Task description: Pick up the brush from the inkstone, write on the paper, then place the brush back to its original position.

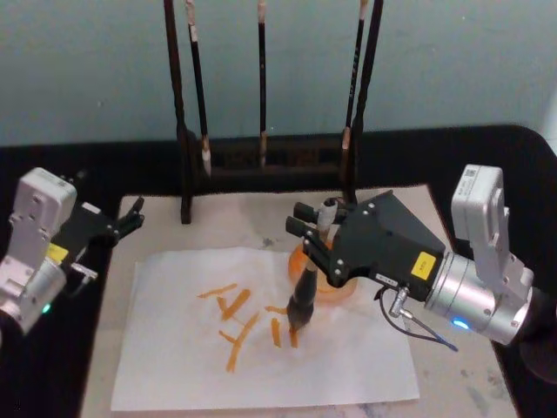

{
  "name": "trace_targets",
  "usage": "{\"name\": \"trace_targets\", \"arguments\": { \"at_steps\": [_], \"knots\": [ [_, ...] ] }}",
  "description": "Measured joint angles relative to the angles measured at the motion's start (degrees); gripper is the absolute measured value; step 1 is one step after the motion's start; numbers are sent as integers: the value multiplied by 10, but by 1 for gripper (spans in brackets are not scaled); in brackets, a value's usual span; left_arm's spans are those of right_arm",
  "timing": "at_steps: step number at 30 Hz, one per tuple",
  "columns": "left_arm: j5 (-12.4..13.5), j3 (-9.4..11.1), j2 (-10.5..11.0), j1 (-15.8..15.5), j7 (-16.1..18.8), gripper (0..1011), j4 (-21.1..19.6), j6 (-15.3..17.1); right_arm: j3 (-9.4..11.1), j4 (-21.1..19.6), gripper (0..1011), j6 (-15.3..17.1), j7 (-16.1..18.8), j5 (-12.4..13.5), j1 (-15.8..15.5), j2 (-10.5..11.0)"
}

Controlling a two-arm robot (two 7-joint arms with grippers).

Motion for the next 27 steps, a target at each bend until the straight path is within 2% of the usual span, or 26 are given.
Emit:
{"name": "trace_targets", "arguments": {
  "at_steps": [27],
  "knots": [
    [0,0,0,0,0,1010,0,0,22,-26,151,7,2,-7,-29,23]
  ]
}}
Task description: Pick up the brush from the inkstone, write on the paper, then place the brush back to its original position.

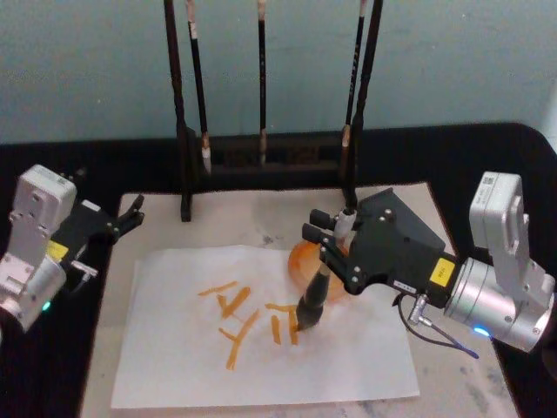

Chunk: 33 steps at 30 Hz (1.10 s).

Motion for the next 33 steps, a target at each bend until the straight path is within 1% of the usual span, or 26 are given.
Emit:
{"name": "trace_targets", "arguments": {
  "at_steps": [13,21,26,33],
  "knots": [
    [0,0,0,0,0,1010,0,0,17,-14,151,-5,-2,3,-17,10],
    [0,0,0,0,0,1010,0,0,24,-18,151,-7,-3,4,-22,14],
    [0,0,0,0,0,1010,0,0,29,-20,151,-8,-4,11,-24,12],
    [0,0,0,0,0,1010,0,0,37,-24,151,-12,0,33,-21,4]
  ]
}}
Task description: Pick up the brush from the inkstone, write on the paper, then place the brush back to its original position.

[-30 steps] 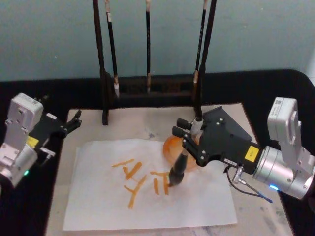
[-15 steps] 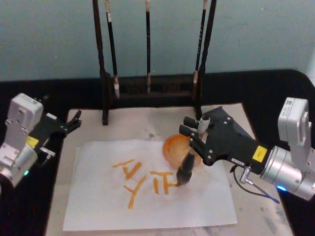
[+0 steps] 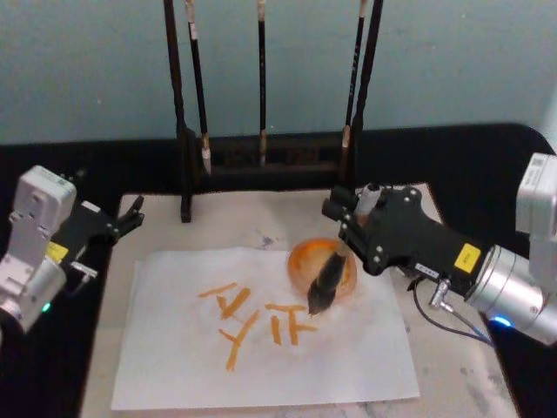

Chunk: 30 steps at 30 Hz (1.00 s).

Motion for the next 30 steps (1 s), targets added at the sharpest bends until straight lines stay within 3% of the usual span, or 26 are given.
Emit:
{"name": "trace_targets", "arguments": {
  "at_steps": [10,18,30],
  "knots": [
    [0,0,0,0,0,1010,0,0,11,10,151,4,-4,33,13,-18],
    [0,0,0,0,0,1010,0,0,33,46,151,40,-30,97,30,-45],
    [0,0,0,0,0,1010,0,0,63,126,151,146,-74,224,77,-77]
  ]
}}
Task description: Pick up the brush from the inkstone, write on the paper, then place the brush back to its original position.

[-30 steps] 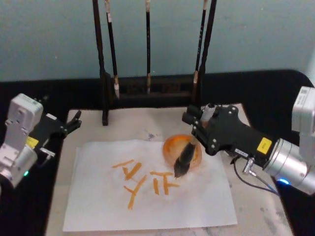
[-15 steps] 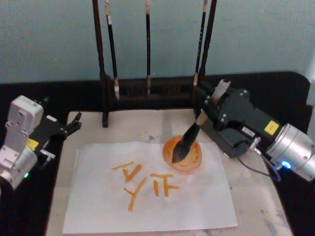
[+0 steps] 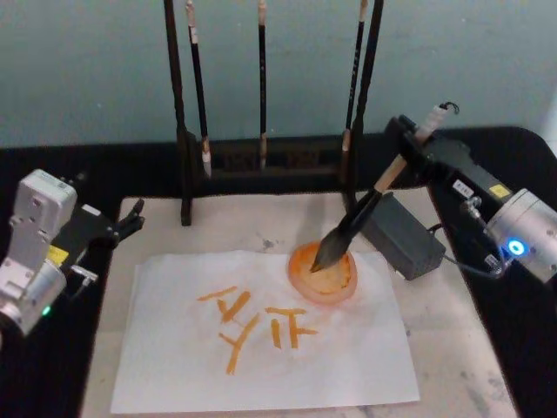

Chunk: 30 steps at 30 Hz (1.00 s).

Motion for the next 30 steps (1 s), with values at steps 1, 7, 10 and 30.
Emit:
{"name": "trace_targets", "arguments": {
  "at_steps": [1,7,10,30],
  "knots": [
    [0,0,0,0,0,1010,0,0,1,5,151,7,-1,9,3,-1],
    [0,0,0,0,0,1010,0,0,11,43,151,62,-20,70,26,-13],
    [0,0,0,0,0,1010,0,0,16,61,151,93,-40,102,35,-21],
    [0,0,0,0,0,1010,0,0,19,123,151,132,-133,173,64,-43]
  ]
}}
